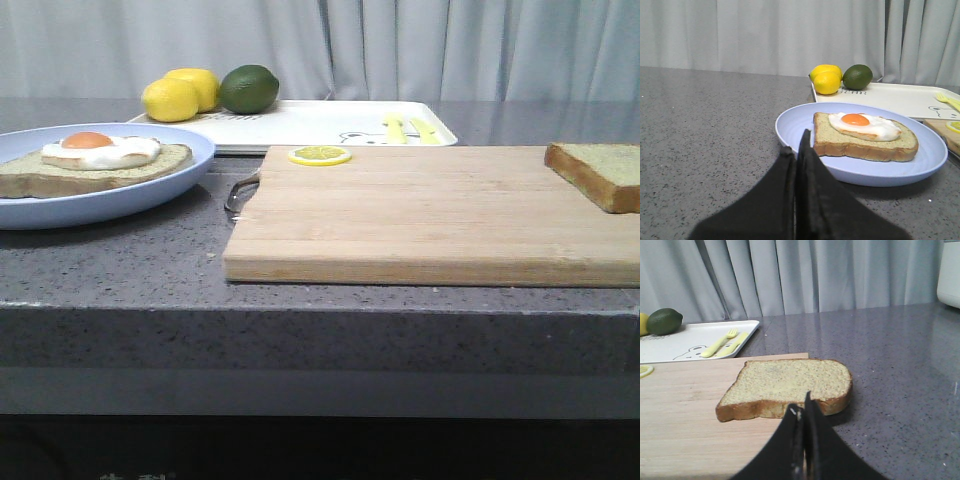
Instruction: Place bread and move sandwich to tray
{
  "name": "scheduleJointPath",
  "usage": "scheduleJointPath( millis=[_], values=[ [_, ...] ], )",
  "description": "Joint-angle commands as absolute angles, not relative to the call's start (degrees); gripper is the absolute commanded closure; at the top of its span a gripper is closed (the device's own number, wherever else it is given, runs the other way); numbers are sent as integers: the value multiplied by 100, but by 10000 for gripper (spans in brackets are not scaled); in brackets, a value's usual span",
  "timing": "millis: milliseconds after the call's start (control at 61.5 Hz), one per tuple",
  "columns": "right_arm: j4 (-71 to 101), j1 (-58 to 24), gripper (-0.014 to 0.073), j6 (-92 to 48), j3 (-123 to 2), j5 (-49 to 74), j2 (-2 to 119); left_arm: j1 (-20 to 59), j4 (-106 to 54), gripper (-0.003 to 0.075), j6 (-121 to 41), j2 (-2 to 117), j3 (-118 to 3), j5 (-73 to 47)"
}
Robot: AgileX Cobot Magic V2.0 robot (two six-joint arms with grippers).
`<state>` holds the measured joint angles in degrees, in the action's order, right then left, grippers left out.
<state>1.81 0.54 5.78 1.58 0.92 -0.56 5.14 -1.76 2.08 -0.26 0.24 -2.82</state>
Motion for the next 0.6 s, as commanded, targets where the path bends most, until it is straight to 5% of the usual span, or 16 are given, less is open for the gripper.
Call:
scheduleJointPath(
  millis=[0, 585],
  values=[
    [114, 92, 663, 576, 142, -330, -162, 488, -228, 741, 253, -142, 33, 207],
    [114, 92, 663, 576, 142, -336, -162, 488, -228, 741, 253, -142, 33, 267]
  ],
)
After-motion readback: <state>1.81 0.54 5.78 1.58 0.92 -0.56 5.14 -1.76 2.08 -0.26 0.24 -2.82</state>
